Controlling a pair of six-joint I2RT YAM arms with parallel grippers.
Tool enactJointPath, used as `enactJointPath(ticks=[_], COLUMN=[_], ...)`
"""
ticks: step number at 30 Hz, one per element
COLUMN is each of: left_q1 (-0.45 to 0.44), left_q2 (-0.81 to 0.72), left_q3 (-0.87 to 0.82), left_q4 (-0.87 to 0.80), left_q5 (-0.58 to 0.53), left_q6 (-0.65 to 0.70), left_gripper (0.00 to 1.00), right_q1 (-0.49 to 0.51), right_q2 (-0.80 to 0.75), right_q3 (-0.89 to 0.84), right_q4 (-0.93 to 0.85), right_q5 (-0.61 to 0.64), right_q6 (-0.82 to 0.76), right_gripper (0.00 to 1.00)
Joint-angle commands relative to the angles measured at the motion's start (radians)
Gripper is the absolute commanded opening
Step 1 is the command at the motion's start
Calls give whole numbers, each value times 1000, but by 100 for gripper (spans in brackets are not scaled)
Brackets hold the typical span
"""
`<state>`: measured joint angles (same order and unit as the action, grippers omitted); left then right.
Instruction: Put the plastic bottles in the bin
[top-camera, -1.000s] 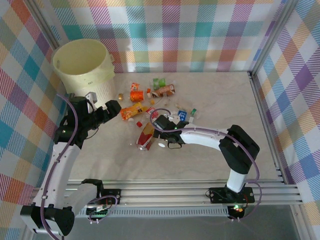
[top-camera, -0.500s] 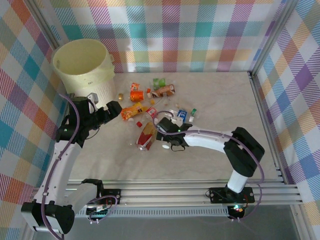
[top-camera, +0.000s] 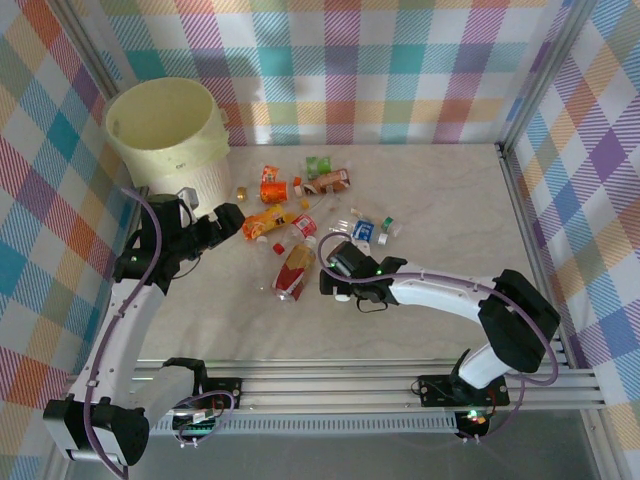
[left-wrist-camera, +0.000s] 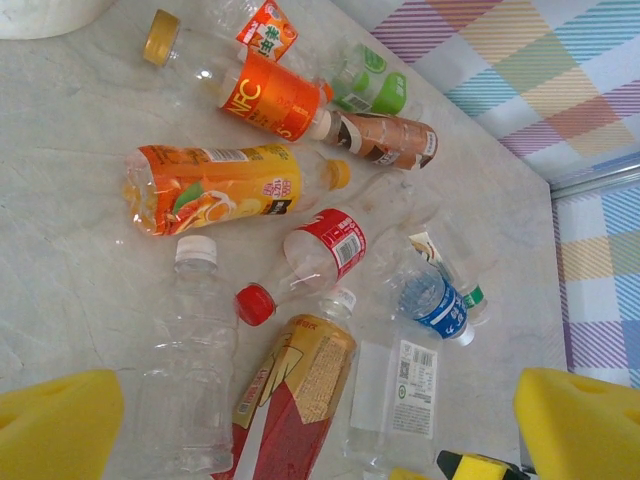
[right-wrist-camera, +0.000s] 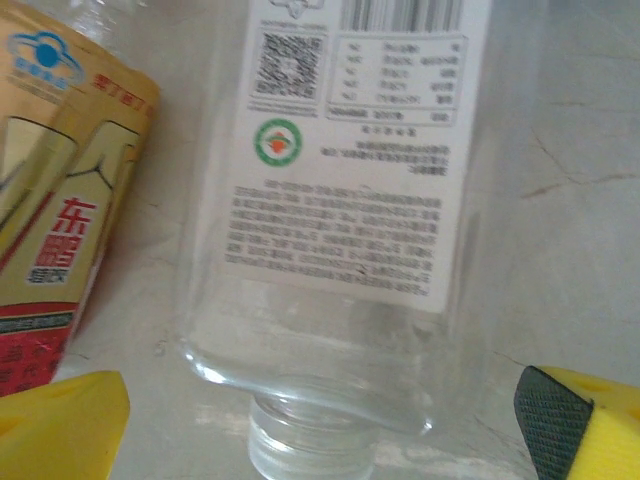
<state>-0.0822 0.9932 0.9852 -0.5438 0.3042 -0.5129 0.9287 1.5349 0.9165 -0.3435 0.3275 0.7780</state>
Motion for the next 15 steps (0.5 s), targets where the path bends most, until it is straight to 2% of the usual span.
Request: enactJointPath(ticks=[1, 3, 8, 12, 15], left_q1=[-7, -7, -7, -7, -7], left_q2=[-2, -1, 1, 8, 6], left_q3=[-8, -11, -14, -23, -28], left_q4=[14, 13, 11, 19, 28], left_q5=[1, -2, -4, 8, 9], left_q6=[-10, -10, -12, -22, -29], left_gripper=[100, 100, 100, 100, 100], right_q1=[-5, -6, -5, -5, -5], right_q2=[38, 81, 141, 183, 192], right_q3=[46, 79, 126, 152, 130], right_q4=[-15, -62, -84, -144, -108], right_q5=[38, 81, 59, 109, 113], right_q6=[24, 53, 70, 139, 166], right_gripper=[100, 100, 100, 100, 100])
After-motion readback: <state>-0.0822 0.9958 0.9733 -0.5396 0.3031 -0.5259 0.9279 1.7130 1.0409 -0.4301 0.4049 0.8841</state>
